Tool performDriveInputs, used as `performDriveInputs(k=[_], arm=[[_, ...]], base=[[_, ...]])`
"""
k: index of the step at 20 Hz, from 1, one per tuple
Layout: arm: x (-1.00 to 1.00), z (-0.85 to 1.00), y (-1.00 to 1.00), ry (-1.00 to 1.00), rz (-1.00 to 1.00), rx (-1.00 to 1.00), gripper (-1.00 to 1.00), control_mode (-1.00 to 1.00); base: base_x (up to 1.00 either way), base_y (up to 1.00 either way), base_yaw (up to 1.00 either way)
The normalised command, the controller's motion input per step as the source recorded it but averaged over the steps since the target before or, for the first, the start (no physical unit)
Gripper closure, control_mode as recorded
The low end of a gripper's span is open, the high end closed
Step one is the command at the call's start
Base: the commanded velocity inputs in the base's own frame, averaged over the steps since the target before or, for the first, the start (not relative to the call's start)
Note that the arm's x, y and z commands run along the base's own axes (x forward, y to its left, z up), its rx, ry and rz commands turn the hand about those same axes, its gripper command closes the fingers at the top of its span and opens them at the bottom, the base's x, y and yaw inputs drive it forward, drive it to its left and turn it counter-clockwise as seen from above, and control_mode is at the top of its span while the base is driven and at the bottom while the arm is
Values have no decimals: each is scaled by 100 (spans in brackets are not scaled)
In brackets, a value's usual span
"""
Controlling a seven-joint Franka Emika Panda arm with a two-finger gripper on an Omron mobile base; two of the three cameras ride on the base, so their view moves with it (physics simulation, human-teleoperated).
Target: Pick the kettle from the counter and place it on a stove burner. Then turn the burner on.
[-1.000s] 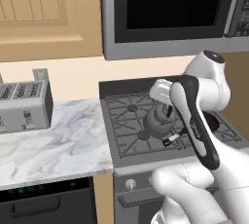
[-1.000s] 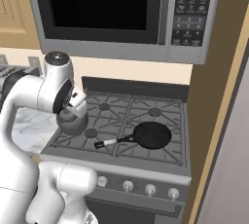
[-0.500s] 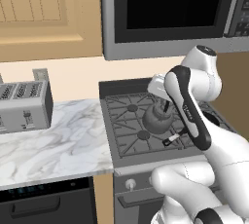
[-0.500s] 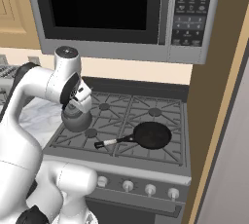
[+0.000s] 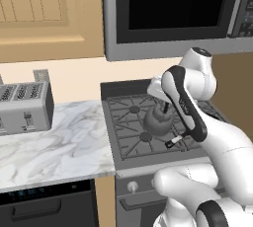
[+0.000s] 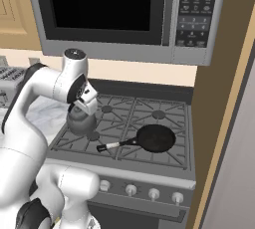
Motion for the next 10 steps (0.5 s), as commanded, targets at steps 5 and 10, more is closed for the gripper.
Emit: performDriveInputs(k=[5,10], arm=[[9,-28,0,0,0,2,100,-100],[20,-20,0,2,-1,4,100,-100]], base=[[0,0,0],[0,0,0]])
